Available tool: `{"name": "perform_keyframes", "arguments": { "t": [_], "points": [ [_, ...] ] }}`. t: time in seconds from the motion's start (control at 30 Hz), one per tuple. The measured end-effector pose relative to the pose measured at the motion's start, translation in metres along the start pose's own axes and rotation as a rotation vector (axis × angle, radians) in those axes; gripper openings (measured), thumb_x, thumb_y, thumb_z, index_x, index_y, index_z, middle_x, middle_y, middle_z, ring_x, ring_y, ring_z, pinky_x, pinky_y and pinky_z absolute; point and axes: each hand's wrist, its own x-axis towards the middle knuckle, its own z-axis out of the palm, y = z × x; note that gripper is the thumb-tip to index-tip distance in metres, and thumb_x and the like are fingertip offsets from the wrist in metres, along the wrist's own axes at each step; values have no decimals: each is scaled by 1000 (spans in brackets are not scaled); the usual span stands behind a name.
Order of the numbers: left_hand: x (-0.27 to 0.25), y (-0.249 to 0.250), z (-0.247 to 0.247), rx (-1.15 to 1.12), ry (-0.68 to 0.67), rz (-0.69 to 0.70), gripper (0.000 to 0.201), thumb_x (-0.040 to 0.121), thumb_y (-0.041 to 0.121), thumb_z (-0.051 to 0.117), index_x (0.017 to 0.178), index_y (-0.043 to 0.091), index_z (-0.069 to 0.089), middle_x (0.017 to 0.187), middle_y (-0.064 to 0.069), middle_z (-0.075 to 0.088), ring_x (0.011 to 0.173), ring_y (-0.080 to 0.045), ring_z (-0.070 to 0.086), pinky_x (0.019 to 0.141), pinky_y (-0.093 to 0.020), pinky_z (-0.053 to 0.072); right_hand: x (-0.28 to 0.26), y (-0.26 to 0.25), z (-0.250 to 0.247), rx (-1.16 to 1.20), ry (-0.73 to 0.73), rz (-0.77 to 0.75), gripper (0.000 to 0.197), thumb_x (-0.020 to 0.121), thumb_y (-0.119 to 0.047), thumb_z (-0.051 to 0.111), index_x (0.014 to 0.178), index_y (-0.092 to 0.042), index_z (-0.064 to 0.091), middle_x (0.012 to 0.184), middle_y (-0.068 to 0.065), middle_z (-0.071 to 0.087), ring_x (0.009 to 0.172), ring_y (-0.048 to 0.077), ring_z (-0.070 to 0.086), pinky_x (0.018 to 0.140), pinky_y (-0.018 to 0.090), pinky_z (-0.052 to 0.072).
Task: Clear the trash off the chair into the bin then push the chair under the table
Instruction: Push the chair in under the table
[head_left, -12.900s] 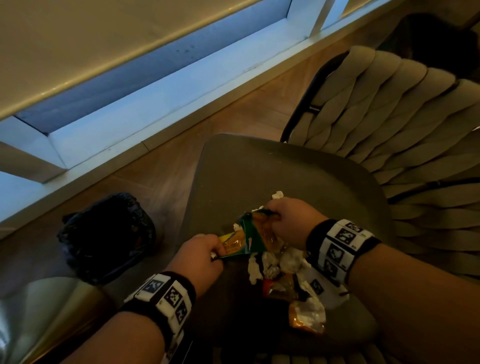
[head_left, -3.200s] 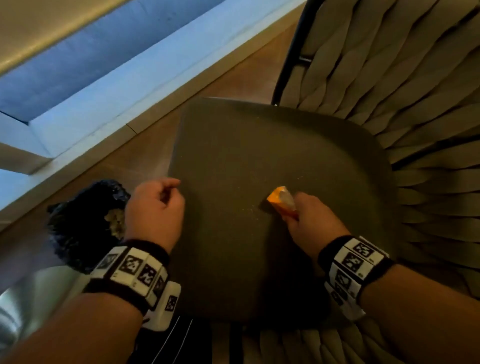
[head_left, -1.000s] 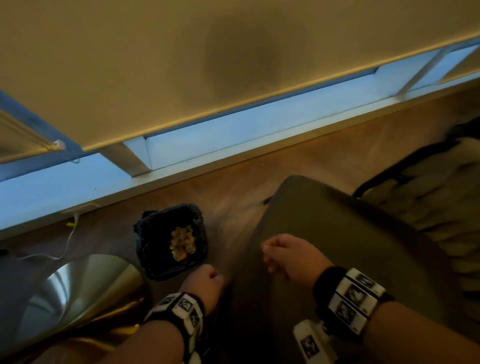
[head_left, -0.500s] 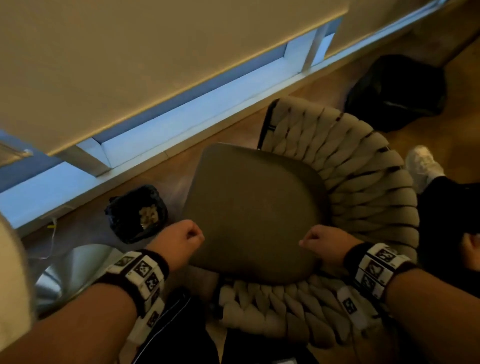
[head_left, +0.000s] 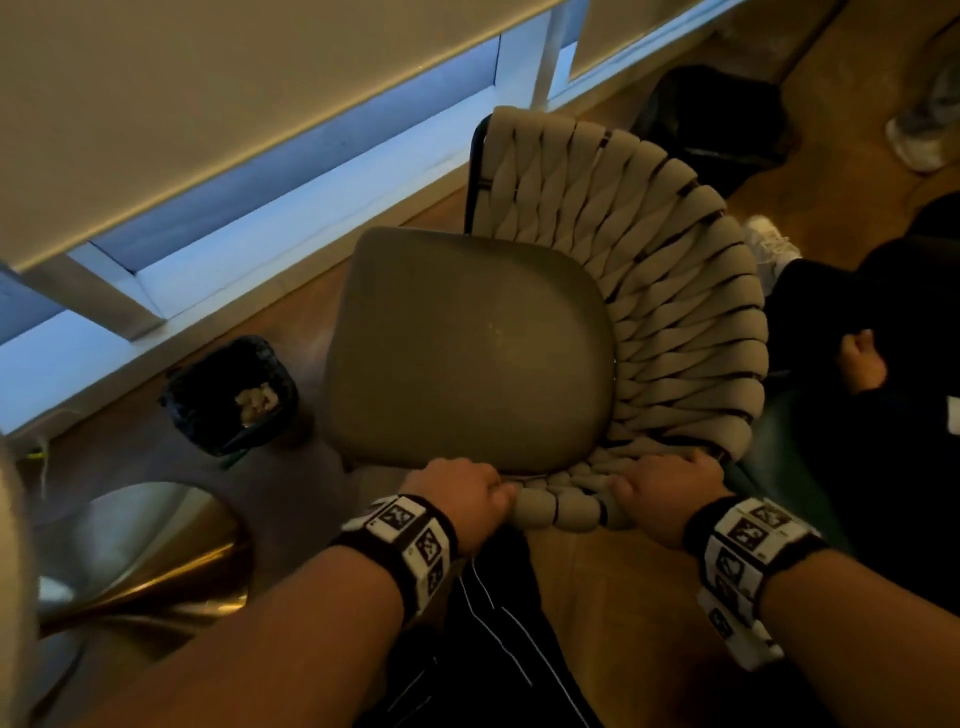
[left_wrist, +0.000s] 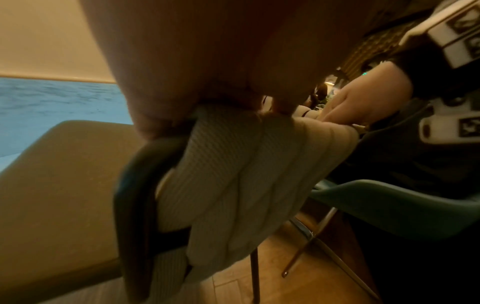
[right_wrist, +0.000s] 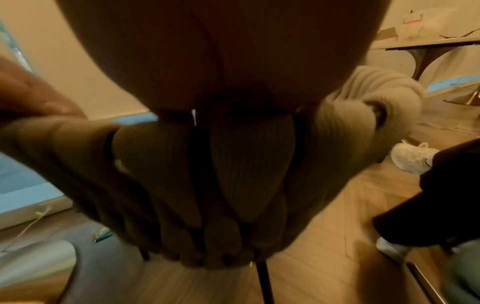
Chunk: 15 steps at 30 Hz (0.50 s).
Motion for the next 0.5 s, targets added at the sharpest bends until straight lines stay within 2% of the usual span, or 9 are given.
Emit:
{"name": "perform_keyframes", "arguments": {
  "t": [0.1,0.17,0.27,0.3,0.37,0.43,0.5],
  "points": [
    [-6,-2,14,41,201,-23,52,90,59,28,93,23,65,96,-5,67,90,-27,61,82,-44,51,1,-12,10,1,72,67,49,96,-41,18,109,-25,63,118,2,64,111,22,56,106,49,26],
    [-9,-5,20,36,256,-29,52,90,60,27,84,22,63,89,-4,66,85,-26,61,80,-44,51,0,-16,15,-18,54,68,46,95,-40,19,97,-23,61,113,5,65,107,24,56,106,50,27],
    [-19,-12,32,18,282,-59,49,90,58,28,76,22,59,82,-3,63,78,-24,60,76,-42,52,-12,-23,26,-23,60,36,44,94,-41,19,84,-23,58,94,4,62,93,22,55,103,49,30],
    [-24,-15,38,8,288,-73,47,90,57,30,72,23,57,78,-1,62,75,-22,59,74,-40,51,-17,-27,31,-41,72,3,42,95,-39,21,86,-23,59,91,4,59,92,22,55,101,49,32],
    [-39,-20,49,1,306,-106,45,91,53,32,68,22,55,74,1,60,70,-19,58,69,-36,49,-29,-37,44,-72,78,-68,40,96,-37,24,94,-22,61,96,5,61,98,24,56,98,47,34],
    [-57,-22,62,13,314,-152,43,92,50,34,69,21,55,74,0,60,70,-19,58,70,-37,50,-42,-46,60,-48,53,-100,43,95,-40,22,96,-22,61,103,6,64,99,24,56,97,46,33],
    [-78,-23,79,23,301,-200,40,92,47,35,69,20,55,73,0,59,70,-20,58,73,-37,51,-56,-55,76,-41,17,-155,42,94,-41,23,95,-22,60,100,6,62,97,23,55,99,46,32]
  ]
}}
